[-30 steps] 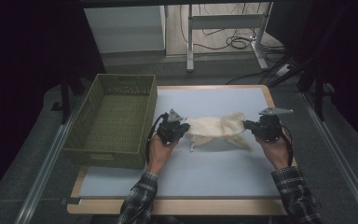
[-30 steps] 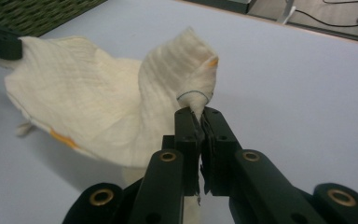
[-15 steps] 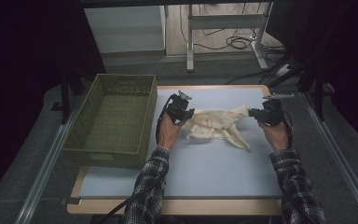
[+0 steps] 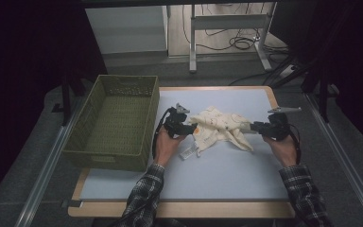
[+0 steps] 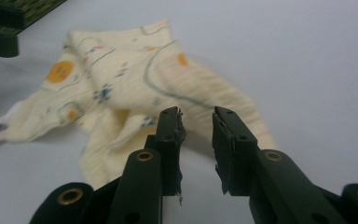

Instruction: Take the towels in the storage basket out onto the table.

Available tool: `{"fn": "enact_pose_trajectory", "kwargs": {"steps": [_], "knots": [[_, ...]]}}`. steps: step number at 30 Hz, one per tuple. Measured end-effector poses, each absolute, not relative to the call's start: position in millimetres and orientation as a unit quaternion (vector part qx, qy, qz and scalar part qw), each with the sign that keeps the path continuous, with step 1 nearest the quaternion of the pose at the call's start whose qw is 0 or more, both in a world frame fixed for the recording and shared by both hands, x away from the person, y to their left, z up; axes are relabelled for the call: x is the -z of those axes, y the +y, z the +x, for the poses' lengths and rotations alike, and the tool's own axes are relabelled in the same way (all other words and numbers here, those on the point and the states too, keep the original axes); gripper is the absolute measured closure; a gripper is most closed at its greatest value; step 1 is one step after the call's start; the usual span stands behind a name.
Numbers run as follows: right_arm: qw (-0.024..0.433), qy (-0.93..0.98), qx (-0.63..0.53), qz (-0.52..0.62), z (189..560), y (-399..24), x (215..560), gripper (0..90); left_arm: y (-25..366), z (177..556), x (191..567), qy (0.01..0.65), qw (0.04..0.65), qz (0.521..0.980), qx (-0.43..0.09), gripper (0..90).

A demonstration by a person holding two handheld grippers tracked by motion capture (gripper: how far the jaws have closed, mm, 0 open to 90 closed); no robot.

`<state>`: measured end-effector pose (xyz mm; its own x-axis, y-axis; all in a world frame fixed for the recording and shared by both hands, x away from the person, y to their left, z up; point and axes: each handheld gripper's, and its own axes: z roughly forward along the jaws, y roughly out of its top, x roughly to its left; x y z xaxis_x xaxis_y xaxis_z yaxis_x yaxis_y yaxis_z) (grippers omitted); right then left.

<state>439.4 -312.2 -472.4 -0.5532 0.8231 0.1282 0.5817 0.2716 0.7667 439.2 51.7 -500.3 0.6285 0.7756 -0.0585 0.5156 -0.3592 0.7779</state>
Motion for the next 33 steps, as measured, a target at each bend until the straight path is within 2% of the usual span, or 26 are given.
{"fn": "enact_pose_trajectory", "kwargs": {"steps": [4, 9, 14, 19, 21, 23, 25, 26, 27, 29, 33], "knots": [[0.137, 0.800, -0.399, 0.426, 423, -303, 476, 75.4, 48, 421, 510, 0.383, 0.406, 0.817, -0.141, 44.5], [0.131, 0.811, -0.396, 0.410, 405, -300, 482, 75.3, 43, 402, 521, 0.367, 0.426, 0.820, -0.106, 45.6], [0.141, 0.817, -0.379, 0.412, 393, -303, 494, 65.7, 29, 390, 527, 0.348, 0.422, 0.831, -0.100, 42.5], [0.141, 0.820, -0.368, 0.415, 389, -306, 505, 64.3, 15, 388, 534, 0.334, 0.399, 0.847, -0.112, 41.5], [0.142, 0.824, -0.357, 0.417, 389, -306, 510, 66.8, 10, 389, 536, 0.329, 0.384, 0.854, -0.124, 45.4], [0.152, 0.828, -0.344, 0.416, 388, -306, 513, 75.4, 8, 390, 536, 0.326, 0.378, 0.856, -0.136, 54.8], [0.148, 0.830, -0.342, 0.414, 387, -306, 514, 83.1, 8, 390, 535, 0.326, 0.376, 0.856, -0.139, 70.4], [0.146, 0.831, -0.340, 0.415, 386, -306, 514, 85.0, 9, 390, 535, 0.326, 0.376, 0.856, -0.140, 79.3], [0.146, 0.832, -0.339, 0.414, 386, -307, 514, 85.5, 10, 389, 535, 0.328, 0.376, 0.856, -0.139, 84.1], [0.145, 0.831, -0.343, 0.414, 383, -308, 512, 86.0, 15, 388, 534, 0.331, 0.374, 0.855, -0.142, 88.0], [0.145, 0.822, -0.355, 0.421, 375, -319, 504, 86.1, 30, 381, 526, 0.336, 0.384, 0.847, -0.149, 88.4]]}}
